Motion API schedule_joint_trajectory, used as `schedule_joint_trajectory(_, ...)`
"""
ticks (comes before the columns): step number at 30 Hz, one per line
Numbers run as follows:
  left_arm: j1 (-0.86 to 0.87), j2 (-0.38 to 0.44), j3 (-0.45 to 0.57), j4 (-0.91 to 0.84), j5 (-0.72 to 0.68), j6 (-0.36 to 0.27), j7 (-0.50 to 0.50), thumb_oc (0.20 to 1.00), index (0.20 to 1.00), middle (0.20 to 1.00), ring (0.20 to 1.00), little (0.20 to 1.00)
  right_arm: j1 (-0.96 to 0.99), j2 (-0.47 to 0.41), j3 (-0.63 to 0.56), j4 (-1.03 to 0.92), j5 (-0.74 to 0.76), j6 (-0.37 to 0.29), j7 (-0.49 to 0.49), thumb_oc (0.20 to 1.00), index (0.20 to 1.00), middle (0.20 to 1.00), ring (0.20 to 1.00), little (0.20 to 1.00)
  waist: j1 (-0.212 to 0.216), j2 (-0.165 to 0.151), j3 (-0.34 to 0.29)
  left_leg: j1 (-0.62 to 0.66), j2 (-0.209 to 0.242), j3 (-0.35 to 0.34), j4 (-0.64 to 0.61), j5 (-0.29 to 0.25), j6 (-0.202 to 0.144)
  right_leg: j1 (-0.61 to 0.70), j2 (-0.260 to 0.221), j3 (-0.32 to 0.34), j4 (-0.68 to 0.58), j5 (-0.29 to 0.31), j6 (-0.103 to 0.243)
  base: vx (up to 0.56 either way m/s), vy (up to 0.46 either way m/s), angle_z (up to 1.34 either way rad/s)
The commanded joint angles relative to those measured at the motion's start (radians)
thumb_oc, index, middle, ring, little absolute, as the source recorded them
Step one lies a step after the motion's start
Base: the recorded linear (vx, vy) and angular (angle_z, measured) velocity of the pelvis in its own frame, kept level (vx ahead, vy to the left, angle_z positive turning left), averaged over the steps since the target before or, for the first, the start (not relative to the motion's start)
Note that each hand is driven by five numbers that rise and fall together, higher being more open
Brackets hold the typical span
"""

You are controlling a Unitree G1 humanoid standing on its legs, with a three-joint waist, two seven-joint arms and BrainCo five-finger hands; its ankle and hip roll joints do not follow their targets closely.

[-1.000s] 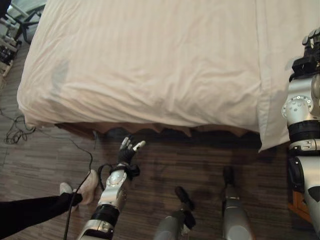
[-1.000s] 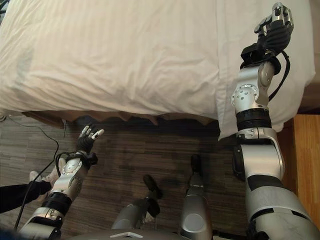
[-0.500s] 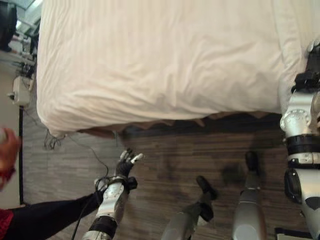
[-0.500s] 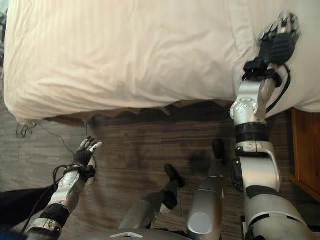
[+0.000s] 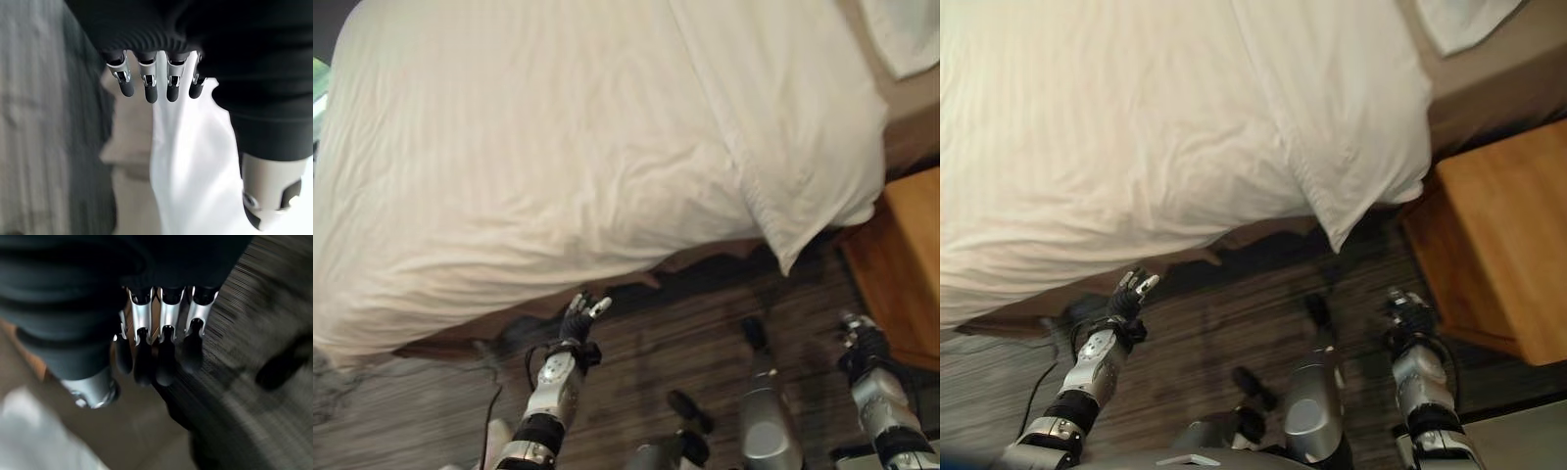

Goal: Making the bed.

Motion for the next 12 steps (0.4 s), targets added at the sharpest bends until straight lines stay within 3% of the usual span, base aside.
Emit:
schedule_joint_trajectory(1, 0.042, 0.057, -0.030, -0.071, 0.081, -0.037, 0.015, 1.000, 1.000, 1.000, 1.000, 1.000, -0.061, -0.047, 0.043, -0.129, -0.357, 0.000, -0.012, 1.000, 1.000, 1.000, 1.000, 1.000, 0.052, -0.060, -0.098, 0.126, 0.019, -0.045, 0.019, -0.067, -0.057, 0.080, -0.036, -0.062, 0.030, -0.089, 0.065, -0.09, -0.075, 0.25)
schedule_joint_trajectory(2, 0.047, 0.061, -0.049, -0.095, 0.113, -0.038, 0.012, 1.000, 1.000, 1.000, 1.000, 1.000, -0.070, -0.046, 0.073, -0.164, -0.384, -0.004, 0.001, 1.000, 1.000, 1.000, 1.000, 1.000, 0.059, -0.084, -0.105, 0.124, 0.026, -0.037, 0.023, -0.049, -0.051, 0.079, -0.032, -0.065, 0.037, -0.078, 0.052, -0.09, -0.076, 0.24)
schedule_joint_trajectory(7, 0.084, 0.118, -0.089, -0.336, 0.252, -0.045, 0.026, 1.000, 1.000, 1.000, 1.000, 1.000, -0.071, -0.049, 0.125, -0.342, -0.501, -0.025, -0.005, 1.000, 1.000, 1.000, 1.000, 1.000, 0.091, -0.167, -0.157, 0.162, 0.049, -0.055, 0.014, -0.054, -0.049, 0.136, -0.023, -0.096, 0.034, -0.085, 0.052, -0.04, -0.011, 0.16)
schedule_joint_trajectory(12, 0.145, 0.170, -0.040, -0.492, 0.296, -0.054, 0.041, 1.000, 1.000, 1.000, 1.000, 1.000, 0.005, -0.009, 0.109, -0.432, -0.541, -0.049, -0.019, 1.000, 1.000, 1.000, 1.000, 1.000, 0.107, -0.213, -0.191, 0.169, 0.061, -0.084, 0.014, -0.057, -0.049, 0.169, -0.022, -0.131, 0.033, -0.088, 0.055, -0.03, -0.001, 0.21)
